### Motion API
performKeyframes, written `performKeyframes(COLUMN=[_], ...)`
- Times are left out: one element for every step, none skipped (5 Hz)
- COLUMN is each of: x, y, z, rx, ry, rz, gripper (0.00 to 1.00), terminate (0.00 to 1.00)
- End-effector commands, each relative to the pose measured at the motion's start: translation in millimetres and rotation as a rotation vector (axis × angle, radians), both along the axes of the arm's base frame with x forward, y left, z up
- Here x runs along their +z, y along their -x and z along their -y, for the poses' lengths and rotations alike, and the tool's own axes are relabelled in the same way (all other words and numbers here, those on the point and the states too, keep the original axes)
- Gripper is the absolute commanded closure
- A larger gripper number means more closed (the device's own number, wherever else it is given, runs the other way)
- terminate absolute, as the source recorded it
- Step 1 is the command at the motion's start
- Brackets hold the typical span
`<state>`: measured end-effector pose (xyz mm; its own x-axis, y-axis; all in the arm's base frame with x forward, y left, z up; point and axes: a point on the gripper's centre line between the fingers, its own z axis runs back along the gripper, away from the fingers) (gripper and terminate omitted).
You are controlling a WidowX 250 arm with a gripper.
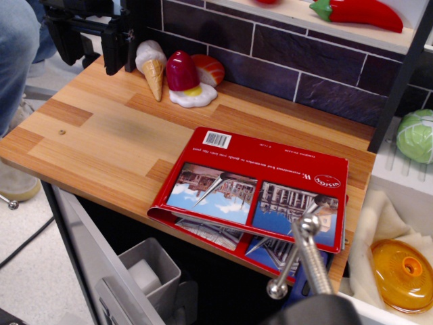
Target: Open book
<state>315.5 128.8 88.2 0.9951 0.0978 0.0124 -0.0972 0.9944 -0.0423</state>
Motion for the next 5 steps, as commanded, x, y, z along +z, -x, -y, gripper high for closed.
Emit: performKeyframes(x=[0, 5, 11, 22, 11], y=[0, -5, -5, 7, 20], z=[0, 44, 93, 143, 195], rx=[0.000, 0.034, 0.039, 0.037, 0.092], ry=[0.000, 0.059, 0.097, 0.110, 0.048], rz=[0.000, -0.045, -0.036, -0.014, -0.002], gripper=[0.00, 0.00, 0.00, 0.00, 0.00], terminate=[0.00, 0.00, 0.00, 0.00, 0.00])
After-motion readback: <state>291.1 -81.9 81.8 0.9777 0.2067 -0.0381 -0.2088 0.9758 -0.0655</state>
